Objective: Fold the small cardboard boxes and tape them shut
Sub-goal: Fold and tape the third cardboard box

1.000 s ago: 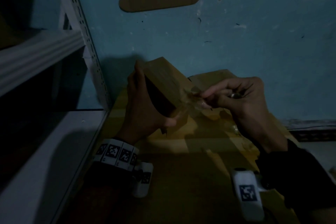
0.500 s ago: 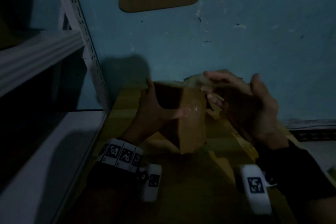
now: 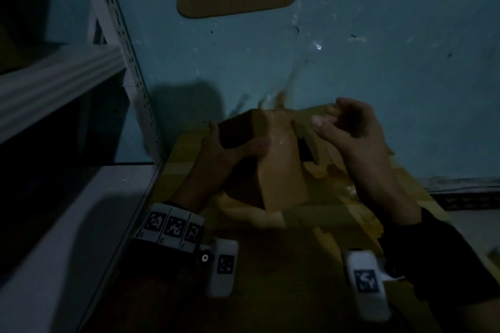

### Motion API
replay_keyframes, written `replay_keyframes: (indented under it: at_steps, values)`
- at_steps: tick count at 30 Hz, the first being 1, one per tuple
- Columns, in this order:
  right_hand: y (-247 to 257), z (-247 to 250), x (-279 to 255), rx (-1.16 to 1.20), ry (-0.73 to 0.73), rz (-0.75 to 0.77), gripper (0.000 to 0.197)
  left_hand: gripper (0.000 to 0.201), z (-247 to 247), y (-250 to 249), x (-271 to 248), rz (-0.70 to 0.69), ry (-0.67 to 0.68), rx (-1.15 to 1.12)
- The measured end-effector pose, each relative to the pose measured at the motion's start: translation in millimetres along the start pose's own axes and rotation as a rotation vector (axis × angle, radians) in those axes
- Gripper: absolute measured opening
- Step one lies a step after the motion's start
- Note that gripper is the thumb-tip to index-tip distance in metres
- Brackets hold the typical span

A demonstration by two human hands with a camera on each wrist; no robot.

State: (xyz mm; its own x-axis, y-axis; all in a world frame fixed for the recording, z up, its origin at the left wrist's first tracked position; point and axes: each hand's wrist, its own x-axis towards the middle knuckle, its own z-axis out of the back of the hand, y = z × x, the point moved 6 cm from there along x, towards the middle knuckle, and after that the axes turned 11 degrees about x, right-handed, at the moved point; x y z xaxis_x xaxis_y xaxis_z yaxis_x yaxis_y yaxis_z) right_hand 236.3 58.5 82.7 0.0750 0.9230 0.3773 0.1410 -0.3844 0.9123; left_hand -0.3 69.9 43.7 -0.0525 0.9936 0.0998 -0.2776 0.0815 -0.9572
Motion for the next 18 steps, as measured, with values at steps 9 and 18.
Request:
replay_keyframes:
  at_steps: [9, 18]
  values:
    - [0.9, -27.1, -10.8, -0.221, 0.162, 0.026, 0.064, 0.097, -5.0, -10.3, -8.7, -0.031, 0.035, -0.101]
    - [2.1, -38.6, -17.5, -0.375, 0.144, 0.133, 0.067, 0.117, -8.7, -9.1, -2.9, -0.084, 0.019, -0.034]
